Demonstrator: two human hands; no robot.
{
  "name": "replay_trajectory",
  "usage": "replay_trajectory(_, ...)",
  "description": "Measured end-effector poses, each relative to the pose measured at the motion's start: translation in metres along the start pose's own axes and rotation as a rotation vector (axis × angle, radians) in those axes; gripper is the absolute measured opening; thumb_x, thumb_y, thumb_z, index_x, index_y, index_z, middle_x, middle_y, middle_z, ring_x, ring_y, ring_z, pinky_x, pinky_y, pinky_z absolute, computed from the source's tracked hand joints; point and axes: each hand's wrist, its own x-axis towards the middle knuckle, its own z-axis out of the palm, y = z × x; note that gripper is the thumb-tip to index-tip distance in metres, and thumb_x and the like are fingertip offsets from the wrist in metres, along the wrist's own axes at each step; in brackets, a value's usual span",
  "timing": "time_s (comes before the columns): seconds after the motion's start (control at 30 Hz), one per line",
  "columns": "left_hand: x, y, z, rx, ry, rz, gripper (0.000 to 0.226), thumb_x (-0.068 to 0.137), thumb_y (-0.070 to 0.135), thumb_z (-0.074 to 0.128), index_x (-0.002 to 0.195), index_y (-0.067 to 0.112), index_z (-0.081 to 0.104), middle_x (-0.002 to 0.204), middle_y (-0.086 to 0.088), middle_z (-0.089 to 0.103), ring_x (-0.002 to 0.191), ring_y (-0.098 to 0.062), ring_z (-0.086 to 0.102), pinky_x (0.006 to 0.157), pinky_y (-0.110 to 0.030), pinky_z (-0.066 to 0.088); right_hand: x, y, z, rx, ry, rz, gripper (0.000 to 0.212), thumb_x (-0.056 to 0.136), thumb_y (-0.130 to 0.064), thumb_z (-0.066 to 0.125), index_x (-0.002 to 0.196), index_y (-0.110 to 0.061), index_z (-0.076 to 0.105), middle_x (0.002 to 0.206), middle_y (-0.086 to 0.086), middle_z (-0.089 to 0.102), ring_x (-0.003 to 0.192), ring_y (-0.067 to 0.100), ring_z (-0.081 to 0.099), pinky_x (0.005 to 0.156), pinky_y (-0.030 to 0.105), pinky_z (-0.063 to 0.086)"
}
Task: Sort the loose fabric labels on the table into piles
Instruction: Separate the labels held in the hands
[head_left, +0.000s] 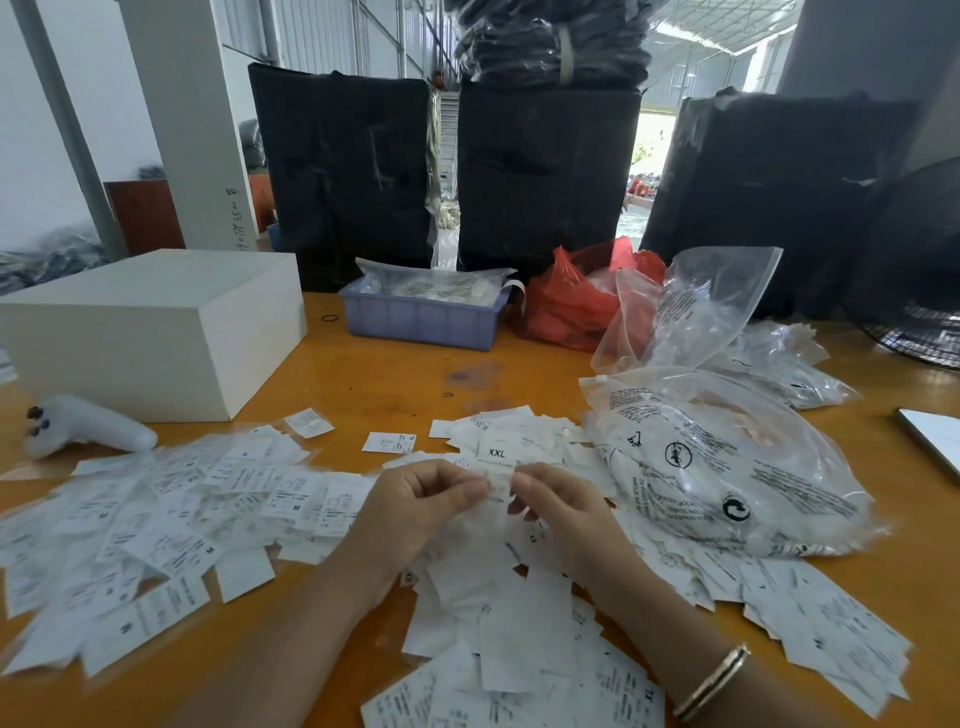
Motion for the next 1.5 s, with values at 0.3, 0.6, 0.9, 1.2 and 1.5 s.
replay_trajectory(0.3, 0.004, -0.006, -0.001, 0.004, -0.012, 0.028, 0.026, 0.058, 0.039, 0.078, 0.074, 0.02, 0.073, 0.084, 0.001, 0.074, 0.079, -0.01, 0.068, 0.066, -0.011, 0.05, -0.001, 0.003, -0.008, 0.574, 0.194, 0.038, 0.012, 0.073, -0.024, 0.068, 0.062, -0.018, 0.068, 0.07, 0.009, 0.068, 0.056, 0.012, 0.057, 0.057, 0.02, 0.049)
replay_trajectory(0.6, 0.005, -0.01, 0.001, 0.151, 0.01, 0.063, 0.014, 0.075, 0.022, 0.077, 0.075, 0.033, 0.069, 0.074, 0.016, 0.068, 0.071, 0.002, 0.063, 0.058, -0.008, 0.046, 0.001, 0.006, 0.004, 0.448, 0.126, 0.111, 0.041, 0.056, -0.045, 0.077, 0.074, -0.009, 0.071, 0.059, 0.0, 0.061, 0.055, 0.008, 0.05, 0.055, 0.018, 0.042)
replay_trajectory(0.9, 0.005, -0.008, 0.003, 0.122, 0.037, 0.127, 0.015, 0.076, 0.013, 0.075, 0.082, 0.026, 0.071, 0.084, 0.024, 0.07, 0.083, 0.009, 0.064, 0.064, -0.003, 0.045, 0.003, 0.008, 0.002, 0.432, 0.182, 0.174, 0.039, 0.054, -0.048, 0.078, 0.069, -0.012, 0.072, 0.058, 0.001, 0.056, 0.055, 0.011, 0.047, 0.057, 0.023, 0.039)
replay_trajectory(1.2, 0.005, -0.011, 0.002, 0.078, 0.058, 0.117, 0.016, 0.074, 0.019, 0.076, 0.08, 0.033, 0.072, 0.086, 0.022, 0.071, 0.085, 0.005, 0.065, 0.065, -0.006, 0.047, 0.003, 0.012, 0.003, 0.407, 0.172, 0.171, 0.043, 0.053, -0.051, 0.078, 0.073, -0.013, 0.072, 0.06, 0.0, 0.057, 0.056, 0.011, 0.048, 0.058, 0.024, 0.04)
replay_trajectory(1.5, 0.007, -0.011, 0.002, 0.056, 0.068, 0.109, 0.018, 0.068, 0.026, 0.075, 0.085, 0.028, 0.071, 0.088, 0.024, 0.071, 0.086, 0.006, 0.065, 0.066, -0.008, 0.049, 0.004, 0.011, 0.001, 0.453, 0.143, 0.163, 0.025, 0.068, -0.038, 0.078, 0.069, -0.013, 0.074, 0.057, -0.001, 0.054, 0.055, 0.009, 0.045, 0.059, 0.023, 0.037)
